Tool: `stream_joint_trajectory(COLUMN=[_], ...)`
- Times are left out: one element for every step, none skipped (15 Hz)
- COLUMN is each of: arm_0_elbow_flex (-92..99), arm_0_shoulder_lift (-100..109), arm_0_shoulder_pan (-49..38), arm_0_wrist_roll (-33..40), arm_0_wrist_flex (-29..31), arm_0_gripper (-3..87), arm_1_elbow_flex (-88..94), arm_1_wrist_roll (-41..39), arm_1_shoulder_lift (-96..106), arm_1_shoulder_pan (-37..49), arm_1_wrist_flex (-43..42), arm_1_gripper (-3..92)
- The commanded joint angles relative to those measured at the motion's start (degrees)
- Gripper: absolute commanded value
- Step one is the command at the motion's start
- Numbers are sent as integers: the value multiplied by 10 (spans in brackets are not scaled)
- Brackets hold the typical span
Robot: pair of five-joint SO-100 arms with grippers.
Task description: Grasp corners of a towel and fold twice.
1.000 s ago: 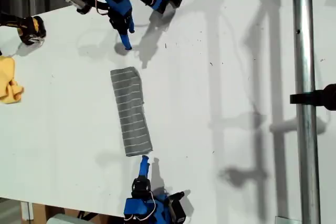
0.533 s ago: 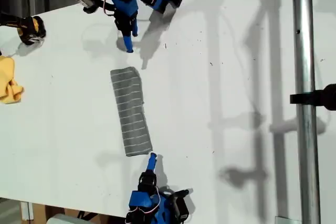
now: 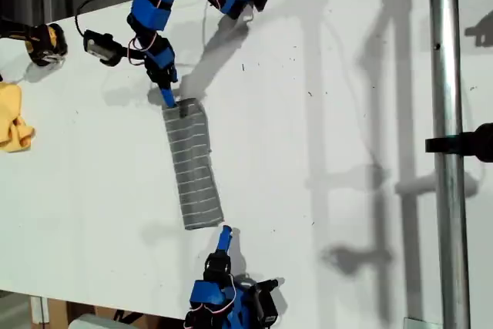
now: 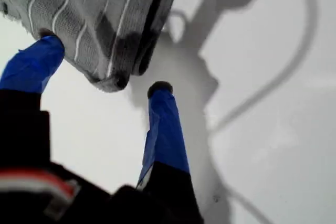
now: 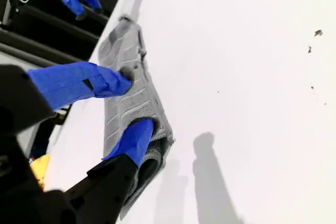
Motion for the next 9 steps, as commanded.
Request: stream_joint_trajectory(arm_0_elbow_flex=[1, 2, 2, 3, 3, 3, 4, 4, 4], arm_0_shoulder_lift=[2, 2, 2, 2, 2, 2, 2, 2, 2], arm_0_shoulder_pan=[5, 5, 5, 5, 5, 4, 4, 2, -1], arm_0_wrist_roll=[-6, -7, -8, -9, -10, -10, -11, -11, -11], arm_0_wrist_flex=[1, 2, 3, 4, 4, 7, 8, 9, 10], arm_0_gripper=[140, 140, 140, 140, 141, 142, 143, 145, 146], arm_1_elbow_flex=[-97, -133, -172, -210, -247, -301, -348, -399, -430], arm_1_wrist_roll=[-50, -59, -62, -69, -76, -87, -95, -98, -99], arm_1_shoulder_lift=[-98, -153, -202, -249, -295, -340, -376, -414, -436], arm_1_shoulder_pan=[0, -12, -27, -44, -57, -68, -73, -78, -83], arm_1_wrist_flex=[-44, -50, -51, -51, -49, -18, 10, 47, 63], arm_1_gripper=[356, 359, 363, 367, 367, 364, 365, 366, 367])
